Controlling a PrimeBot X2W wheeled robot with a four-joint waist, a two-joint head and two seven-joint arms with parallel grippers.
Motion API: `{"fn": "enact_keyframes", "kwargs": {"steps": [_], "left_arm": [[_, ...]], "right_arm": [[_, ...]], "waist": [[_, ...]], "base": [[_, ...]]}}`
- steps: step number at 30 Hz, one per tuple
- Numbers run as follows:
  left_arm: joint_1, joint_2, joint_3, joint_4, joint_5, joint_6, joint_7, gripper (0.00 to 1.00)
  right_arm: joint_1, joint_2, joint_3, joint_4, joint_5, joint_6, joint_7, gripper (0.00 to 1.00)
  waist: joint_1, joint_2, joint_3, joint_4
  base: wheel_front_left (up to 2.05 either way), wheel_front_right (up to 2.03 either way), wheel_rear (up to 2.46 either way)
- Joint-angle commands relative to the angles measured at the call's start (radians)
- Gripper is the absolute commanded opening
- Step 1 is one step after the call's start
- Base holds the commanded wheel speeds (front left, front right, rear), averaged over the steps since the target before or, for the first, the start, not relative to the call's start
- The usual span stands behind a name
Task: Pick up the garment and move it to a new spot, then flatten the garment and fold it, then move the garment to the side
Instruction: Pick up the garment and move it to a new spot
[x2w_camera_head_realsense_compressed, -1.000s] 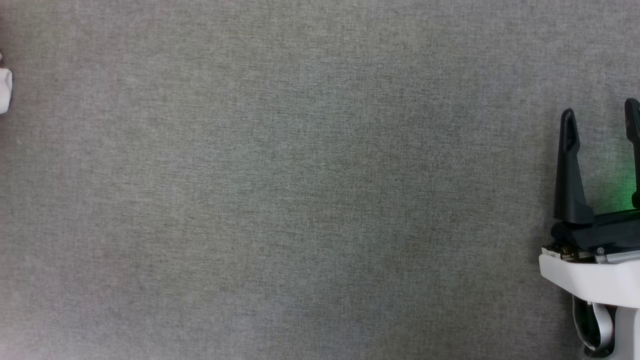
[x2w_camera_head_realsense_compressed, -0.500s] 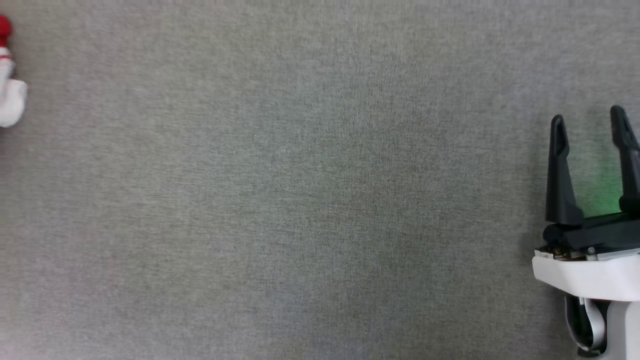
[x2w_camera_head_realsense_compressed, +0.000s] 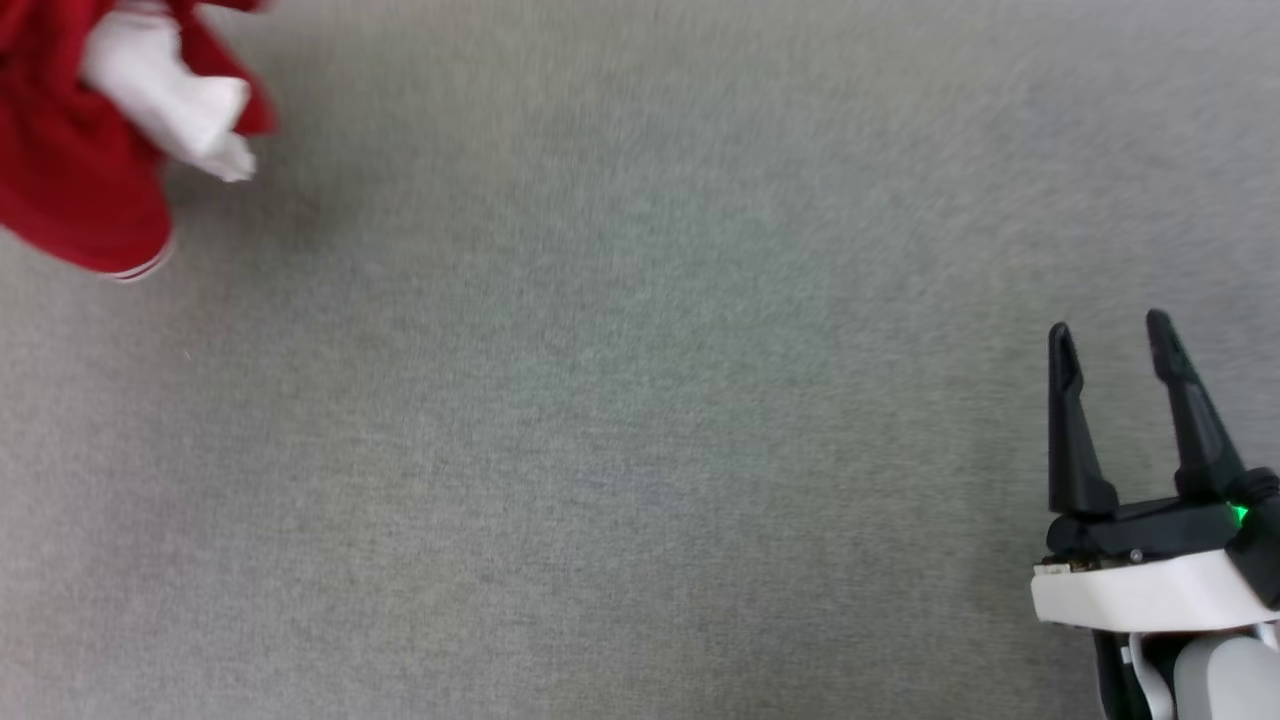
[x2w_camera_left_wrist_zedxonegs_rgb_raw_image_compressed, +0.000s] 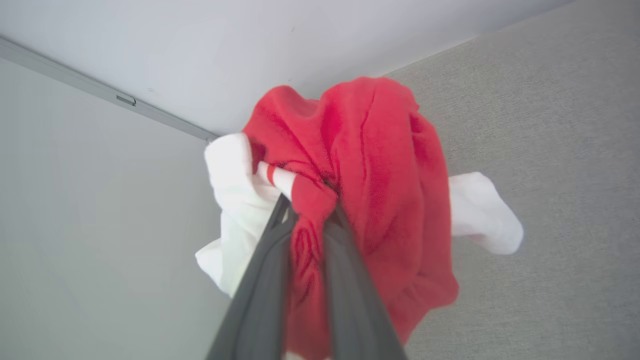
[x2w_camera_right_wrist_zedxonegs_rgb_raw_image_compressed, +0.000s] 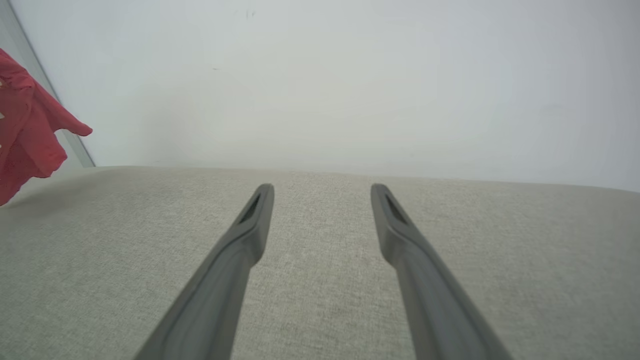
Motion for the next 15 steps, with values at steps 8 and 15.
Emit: {"fn": "enact_keyframes", "kwargs": {"steps": [8,15], "left_arm": [[-0.157,-0.11,-0.215,-0.107,-0.032,0.001,0.035,0.0],[-0.227,-0.227,-0.386,-0.13,-0.076,0.001,-0.004,0.0]], "right_arm": [[0.057,0.001,0.012,0.032,0.044,-0.001,-0.002,1.0],[0.084,0.002,0.011,0.045,0.057,-0.001,-0.002,1.0]], "waist": [[0.0001,0.0,-0.151,-0.103],[0.0001,0.0,-0.191,-0.224]], "base": [[0.0,0.0,0.0],[0.0,0.0,0.0]]}}
